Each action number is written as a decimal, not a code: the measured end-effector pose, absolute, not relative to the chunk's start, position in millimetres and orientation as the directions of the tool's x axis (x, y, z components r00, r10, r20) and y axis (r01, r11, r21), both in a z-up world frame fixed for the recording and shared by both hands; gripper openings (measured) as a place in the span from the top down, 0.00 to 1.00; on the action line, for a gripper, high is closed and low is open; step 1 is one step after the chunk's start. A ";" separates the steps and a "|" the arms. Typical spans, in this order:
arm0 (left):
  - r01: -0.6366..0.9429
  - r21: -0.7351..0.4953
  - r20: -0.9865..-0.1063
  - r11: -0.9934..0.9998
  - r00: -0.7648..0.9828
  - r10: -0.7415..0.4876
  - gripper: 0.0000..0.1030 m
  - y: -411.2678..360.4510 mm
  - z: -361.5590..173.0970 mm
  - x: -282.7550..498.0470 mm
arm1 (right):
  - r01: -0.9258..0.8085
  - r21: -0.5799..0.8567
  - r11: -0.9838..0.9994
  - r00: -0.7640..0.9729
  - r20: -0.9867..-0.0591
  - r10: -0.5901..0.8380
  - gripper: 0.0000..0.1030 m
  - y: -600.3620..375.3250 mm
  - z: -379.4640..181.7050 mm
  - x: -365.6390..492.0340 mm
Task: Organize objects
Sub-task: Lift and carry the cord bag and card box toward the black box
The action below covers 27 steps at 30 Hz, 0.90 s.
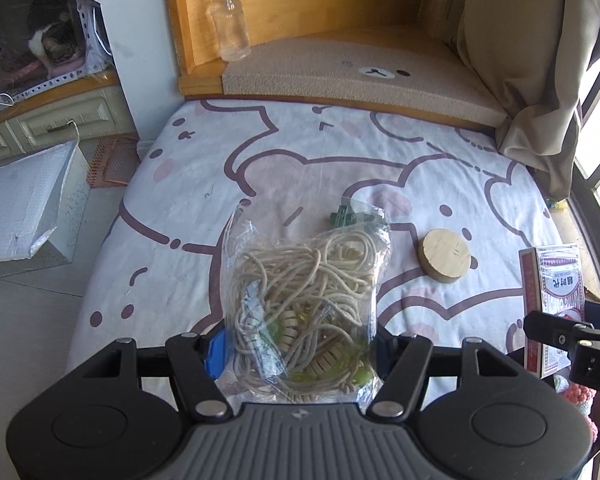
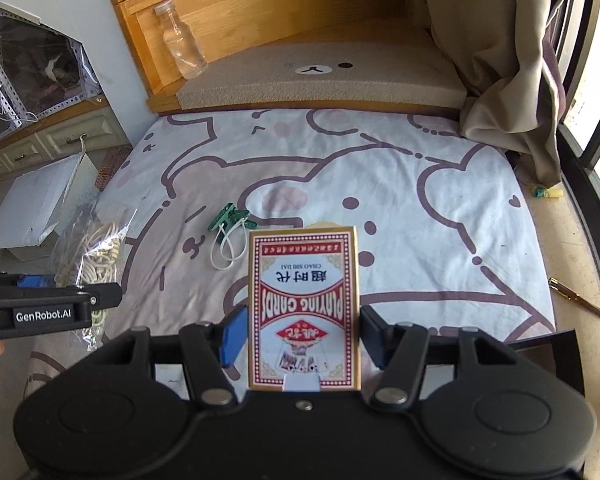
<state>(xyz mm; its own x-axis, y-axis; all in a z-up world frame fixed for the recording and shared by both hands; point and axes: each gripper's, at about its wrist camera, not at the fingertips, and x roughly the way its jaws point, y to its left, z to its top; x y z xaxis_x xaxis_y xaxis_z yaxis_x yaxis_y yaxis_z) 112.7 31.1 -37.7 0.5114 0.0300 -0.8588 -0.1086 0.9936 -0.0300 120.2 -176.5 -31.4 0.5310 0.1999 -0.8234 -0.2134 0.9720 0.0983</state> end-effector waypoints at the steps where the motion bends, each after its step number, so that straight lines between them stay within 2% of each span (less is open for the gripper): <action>1: -0.110 -0.032 -0.855 0.993 0.517 0.030 0.36 30.9 -35.0 109.8 | -0.216 0.095 0.972 0.537 -0.820 0.200 0.42 -176.7 -28.5 117.0; 27: -0.092 -0.056 -0.815 0.994 0.580 0.008 0.36 -1.2 -3.9 77.6 | -0.207 0.077 0.975 0.622 -0.759 0.192 0.42 -217.1 7.1 67.2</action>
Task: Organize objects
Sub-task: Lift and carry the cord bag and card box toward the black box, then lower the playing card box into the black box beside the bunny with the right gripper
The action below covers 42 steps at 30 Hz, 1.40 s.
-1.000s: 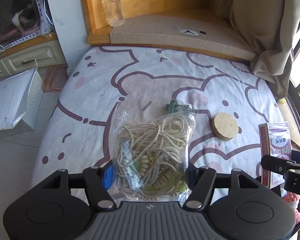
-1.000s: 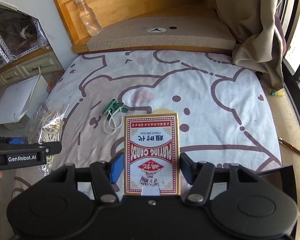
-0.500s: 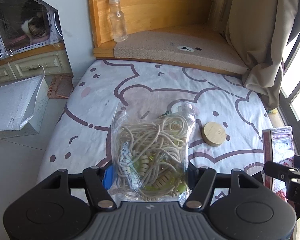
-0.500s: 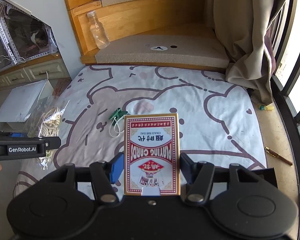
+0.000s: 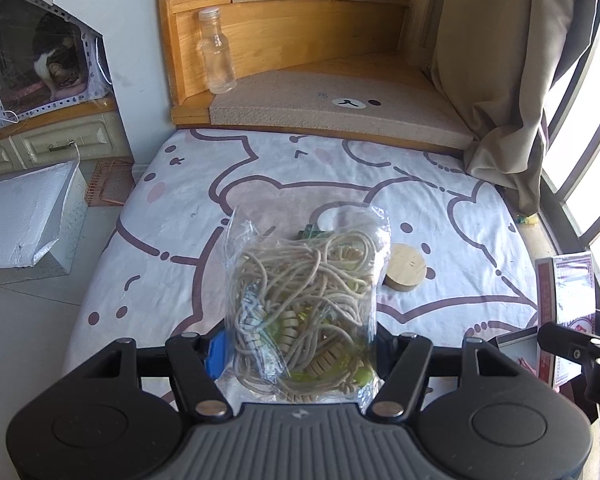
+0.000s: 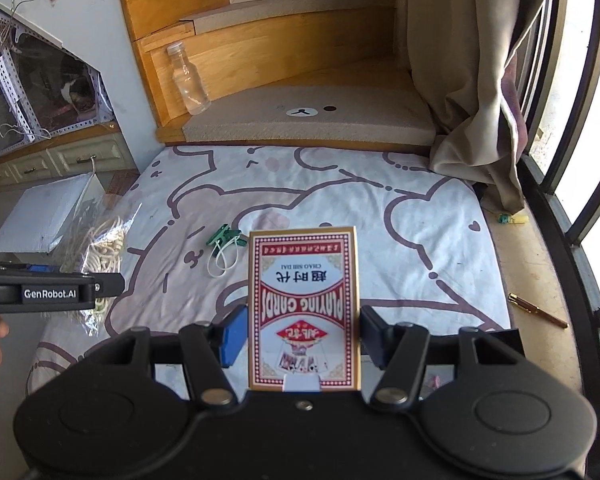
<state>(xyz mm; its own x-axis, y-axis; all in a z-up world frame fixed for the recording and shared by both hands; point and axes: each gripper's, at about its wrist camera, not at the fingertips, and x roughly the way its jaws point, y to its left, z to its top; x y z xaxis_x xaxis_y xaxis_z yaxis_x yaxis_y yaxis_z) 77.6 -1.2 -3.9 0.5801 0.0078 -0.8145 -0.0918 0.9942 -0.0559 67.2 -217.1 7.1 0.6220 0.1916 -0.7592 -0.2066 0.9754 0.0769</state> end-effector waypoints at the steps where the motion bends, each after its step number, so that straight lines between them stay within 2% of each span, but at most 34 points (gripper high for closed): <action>1: -0.089 -0.057 -0.813 0.994 0.582 0.005 0.36 -4.2 -3.1 77.2 | -0.203 0.076 0.976 0.623 -0.759 0.189 0.42 -220.7 7.6 65.5; 31: 0.098 -0.141 -0.816 0.985 0.552 -0.172 0.36 -141.0 -7.7 87.2 | 0.004 0.044 0.999 0.637 -0.771 0.031 0.42 -360.7 -1.6 34.4; 42: 0.119 -0.218 -0.820 0.969 0.516 -0.248 0.36 -162.6 -17.3 97.7 | -0.025 -0.111 0.994 0.525 -0.847 -0.081 0.42 -368.6 -49.2 49.2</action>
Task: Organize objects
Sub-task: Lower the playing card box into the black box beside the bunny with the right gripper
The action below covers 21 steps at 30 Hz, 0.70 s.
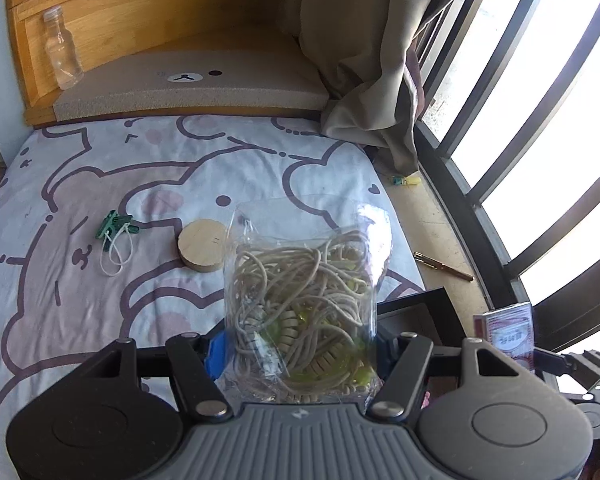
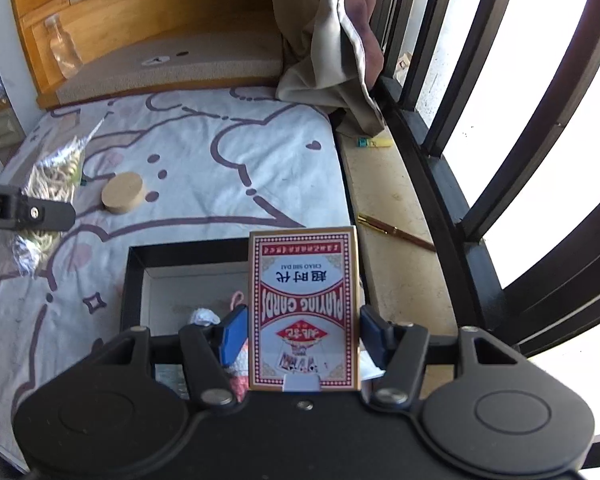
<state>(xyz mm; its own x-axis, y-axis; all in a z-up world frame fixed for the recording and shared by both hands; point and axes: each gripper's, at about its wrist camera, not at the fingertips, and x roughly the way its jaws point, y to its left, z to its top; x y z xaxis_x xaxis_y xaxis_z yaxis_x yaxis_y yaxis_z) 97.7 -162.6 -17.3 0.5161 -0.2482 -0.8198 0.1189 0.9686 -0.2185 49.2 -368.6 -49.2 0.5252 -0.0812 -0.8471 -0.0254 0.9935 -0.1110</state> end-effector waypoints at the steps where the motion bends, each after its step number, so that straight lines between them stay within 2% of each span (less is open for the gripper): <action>1: 0.121 -0.229 -0.819 0.966 0.512 -0.259 0.36 -164.3 -18.3 99.1 | -0.033 -0.131 0.991 0.513 -0.853 -0.096 0.42 -366.9 -54.2 51.3; 5: 0.126 -0.254 -0.813 0.959 0.509 -0.282 0.36 -171.5 -20.5 105.4 | -0.100 -0.257 0.961 0.454 -0.872 -0.186 0.42 -354.2 -80.0 59.4; 14: 0.121 -0.286 -0.821 0.951 0.482 -0.308 0.36 -178.4 -33.0 123.7 | -0.176 -0.393 0.902 0.330 -0.887 -0.322 0.42 -344.0 -125.9 76.6; 21: 0.124 -0.273 -0.834 0.954 0.464 -0.299 0.36 -181.2 -42.9 133.3 | -0.254 -0.471 0.845 0.305 -0.868 -0.392 0.41 -321.7 -145.0 83.4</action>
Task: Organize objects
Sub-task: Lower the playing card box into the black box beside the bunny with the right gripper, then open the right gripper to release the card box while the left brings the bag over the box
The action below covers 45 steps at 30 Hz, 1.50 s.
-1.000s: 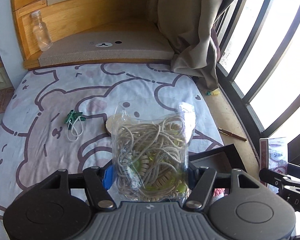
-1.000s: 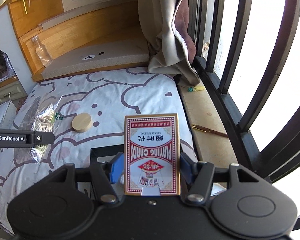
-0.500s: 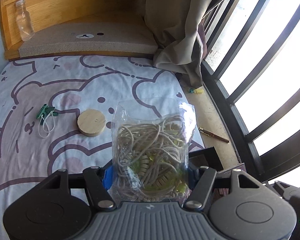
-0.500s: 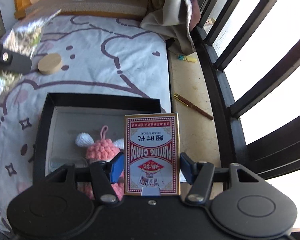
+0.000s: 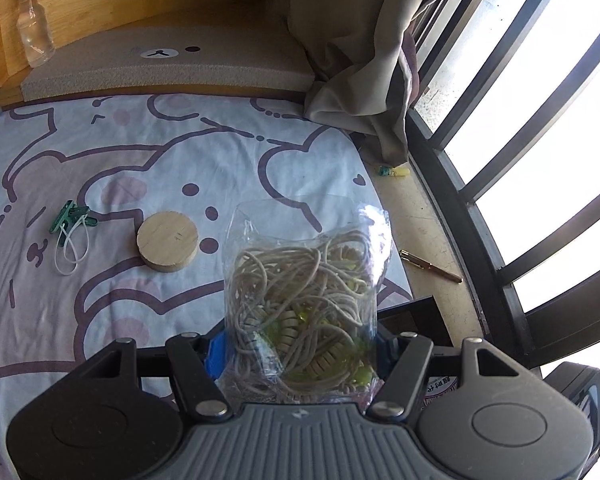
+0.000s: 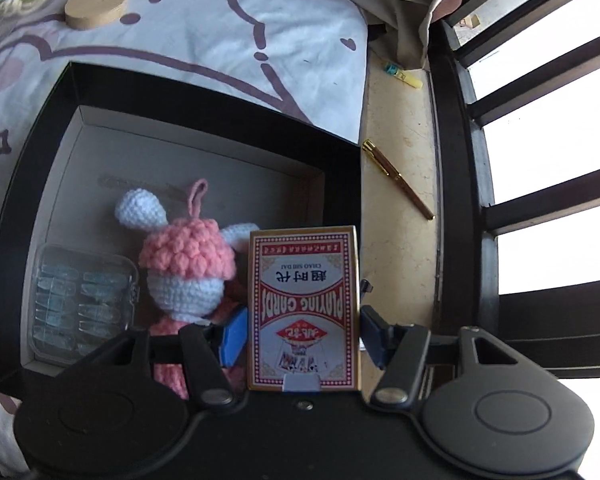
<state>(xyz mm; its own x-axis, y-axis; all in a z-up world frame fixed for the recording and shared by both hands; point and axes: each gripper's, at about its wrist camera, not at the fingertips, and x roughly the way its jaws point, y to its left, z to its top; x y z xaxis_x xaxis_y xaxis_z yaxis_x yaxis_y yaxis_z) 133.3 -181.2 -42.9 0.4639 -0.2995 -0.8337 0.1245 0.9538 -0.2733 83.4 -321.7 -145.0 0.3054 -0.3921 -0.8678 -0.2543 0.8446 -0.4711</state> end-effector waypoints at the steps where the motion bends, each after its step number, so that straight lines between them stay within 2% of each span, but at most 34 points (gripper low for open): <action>1: 0.126 -0.271 -0.836 0.954 0.460 -0.298 0.36 -182.0 -44.5 134.0 | -0.262 -0.482 0.836 0.303 -0.864 -0.402 0.41 -320.1 -146.8 83.4; 9: 0.130 -0.269 -0.841 0.954 0.452 -0.299 0.36 -184.8 -49.1 138.5 | -0.266 -0.480 0.836 0.277 -0.869 -0.411 0.41 -317.4 -144.1 83.7; 16: 0.136 -0.266 -0.841 0.954 0.451 -0.299 0.36 -186.7 -49.6 138.3 | -0.272 -0.419 0.866 0.243 -0.901 -0.359 0.42 -310.3 -143.6 82.2; 26: 0.157 -0.285 -0.847 0.946 0.420 -0.325 0.36 -193.3 -55.0 135.1 | -0.132 -0.207 0.970 0.208 -0.962 -0.177 0.40 -351.7 -135.3 80.4; 28: 0.170 -0.281 -0.848 0.944 0.417 -0.328 0.36 -196.6 -55.5 133.5 | -0.082 -0.120 0.989 0.228 -0.969 -0.099 0.34 -365.9 -123.3 78.1; 32: 0.177 -0.277 -0.850 0.945 0.413 -0.326 0.36 -201.1 -56.9 132.2 | 0.008 -0.018 1.000 0.303 -0.953 -0.020 0.34 -386.5 -99.4 74.1; 35: 0.182 -0.272 -0.852 0.945 0.412 -0.324 0.36 -204.3 -57.3 131.6 | 0.052 0.003 0.999 0.325 -0.945 -0.014 0.49 -394.9 -91.9 73.3; 37: 0.186 -0.270 -0.853 0.945 0.409 -0.324 0.36 -206.4 -58.0 131.0 | 0.072 -0.001 0.997 0.314 -0.949 -0.024 0.63 -399.8 -94.9 76.1; 40: 0.186 -0.273 -0.856 0.944 0.400 -0.327 0.36 -208.6 -60.5 131.2 | 0.056 0.005 0.998 0.285 -0.959 -0.011 0.74 -398.4 -103.4 76.2; 45: 0.183 -0.290 -0.861 0.939 0.378 -0.340 0.36 -213.0 -66.3 132.0 | 0.006 0.020 1.000 0.214 -0.977 0.019 0.77 -391.2 -124.7 78.4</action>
